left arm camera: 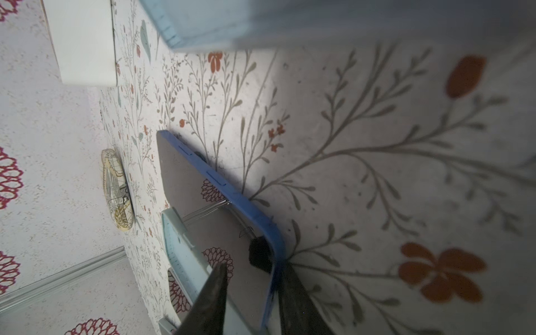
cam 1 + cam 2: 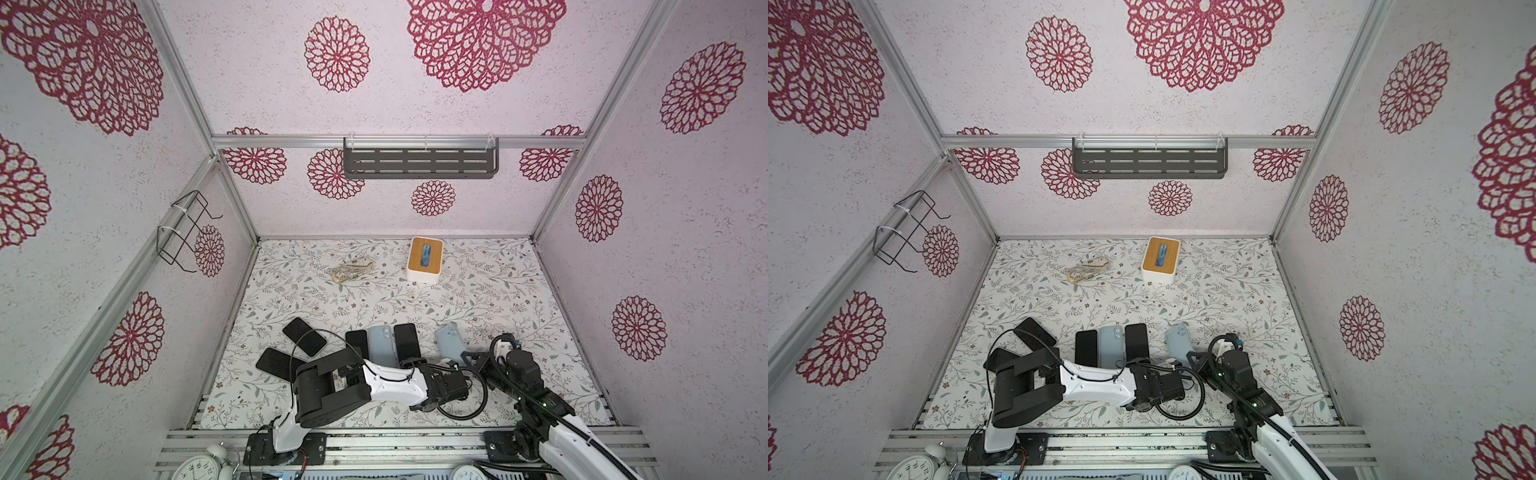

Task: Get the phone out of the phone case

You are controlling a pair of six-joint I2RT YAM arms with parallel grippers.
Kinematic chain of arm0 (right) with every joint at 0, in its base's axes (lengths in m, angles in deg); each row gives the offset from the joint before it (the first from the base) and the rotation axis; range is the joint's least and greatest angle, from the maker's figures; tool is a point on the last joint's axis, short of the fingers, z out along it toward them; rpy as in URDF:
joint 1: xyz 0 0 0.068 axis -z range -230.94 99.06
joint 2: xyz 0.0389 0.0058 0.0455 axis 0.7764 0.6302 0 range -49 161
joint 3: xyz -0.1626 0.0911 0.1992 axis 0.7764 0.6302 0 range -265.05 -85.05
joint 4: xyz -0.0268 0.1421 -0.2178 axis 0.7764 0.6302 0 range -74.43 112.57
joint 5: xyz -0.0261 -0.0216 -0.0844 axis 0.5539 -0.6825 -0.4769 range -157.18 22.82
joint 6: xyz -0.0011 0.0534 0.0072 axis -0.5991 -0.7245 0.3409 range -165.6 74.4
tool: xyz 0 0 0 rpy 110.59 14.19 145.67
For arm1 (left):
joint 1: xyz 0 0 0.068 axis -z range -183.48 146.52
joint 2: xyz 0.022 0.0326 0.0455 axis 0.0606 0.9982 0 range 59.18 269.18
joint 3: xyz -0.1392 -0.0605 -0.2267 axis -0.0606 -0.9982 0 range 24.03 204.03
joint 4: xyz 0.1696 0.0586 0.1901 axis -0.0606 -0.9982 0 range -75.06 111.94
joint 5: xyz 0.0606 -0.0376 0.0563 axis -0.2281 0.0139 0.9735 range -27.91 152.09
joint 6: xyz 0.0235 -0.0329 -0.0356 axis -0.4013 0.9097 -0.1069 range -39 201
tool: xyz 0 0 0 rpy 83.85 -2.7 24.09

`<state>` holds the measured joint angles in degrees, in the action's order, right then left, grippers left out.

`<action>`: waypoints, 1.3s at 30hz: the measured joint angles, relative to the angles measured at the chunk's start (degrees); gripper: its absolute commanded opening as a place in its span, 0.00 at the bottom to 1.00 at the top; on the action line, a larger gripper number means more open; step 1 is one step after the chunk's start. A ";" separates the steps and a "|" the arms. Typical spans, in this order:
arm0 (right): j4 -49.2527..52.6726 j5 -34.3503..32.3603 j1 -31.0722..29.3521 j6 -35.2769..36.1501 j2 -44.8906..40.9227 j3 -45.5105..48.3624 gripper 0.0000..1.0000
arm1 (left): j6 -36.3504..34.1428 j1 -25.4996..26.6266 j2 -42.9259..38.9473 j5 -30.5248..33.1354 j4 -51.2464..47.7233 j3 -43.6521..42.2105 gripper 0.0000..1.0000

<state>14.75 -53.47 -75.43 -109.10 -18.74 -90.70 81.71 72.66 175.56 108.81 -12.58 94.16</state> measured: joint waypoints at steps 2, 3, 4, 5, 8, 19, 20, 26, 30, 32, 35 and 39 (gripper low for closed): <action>-0.22 0.46 0.09 0.02 0.39 0.00 0.00 | 0.24 0.04 -0.04 0.74 -0.13 0.24 0.58; -0.50 0.70 0.11 0.02 0.59 0.00 0.00 | 0.39 0.07 -0.11 1.31 -0.26 0.35 0.64; -0.76 0.98 0.09 0.00 0.83 0.00 0.00 | 0.92 0.11 -0.24 1.86 -0.33 0.44 0.68; -1.25 1.22 0.09 -0.04 1.05 0.02 0.00 | 1.36 0.13 -0.48 2.38 -0.42 0.48 0.73; -3.37 1.42 0.09 -0.15 1.90 0.52 0.00 | 3.04 0.31 -1.99 2.58 -1.38 0.44 0.84; -16.11 0.98 0.04 -0.57 15.67 0.90 0.00 | 11.63 0.31 -29.92 1.81 1.68 -11.63 0.97; -17.59 0.94 -0.07 -0.57 17.84 0.85 0.00 | 12.85 -0.07 -32.39 1.64 2.01 -13.53 0.97; -24.17 -1.57 -2.36 -0.57 27.71 -0.31 0.00 | 19.37 -4.98 -45.68 -0.68 2.38 -23.37 0.97; -28.06 -3.98 -4.68 -0.57 31.85 -2.29 0.00 | 23.32 -8.31 -54.77 -2.56 2.58 -25.97 0.97; -29.73 -5.25 -5.92 -0.61 33.86 -2.97 0.00 | 24.94 -9.84 -57.81 -3.43 2.47 -26.08 0.97; -32.61 -7.48 -8.35 -1.03 37.59 -3.34 0.00 | 27.36 -11.65 -60.76 -4.17 2.14 -26.03 0.97; -35.65 -10.29 -10.86 -1.66 42.21 -3.43 0.00 | 29.40 -12.20 -61.29 -4.98 0.55 -25.09 0.97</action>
<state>-20.90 -63.76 -86.29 -110.76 23.47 -94.14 111.11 60.47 114.27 103.83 -12.03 69.07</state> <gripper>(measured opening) 0.096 0.972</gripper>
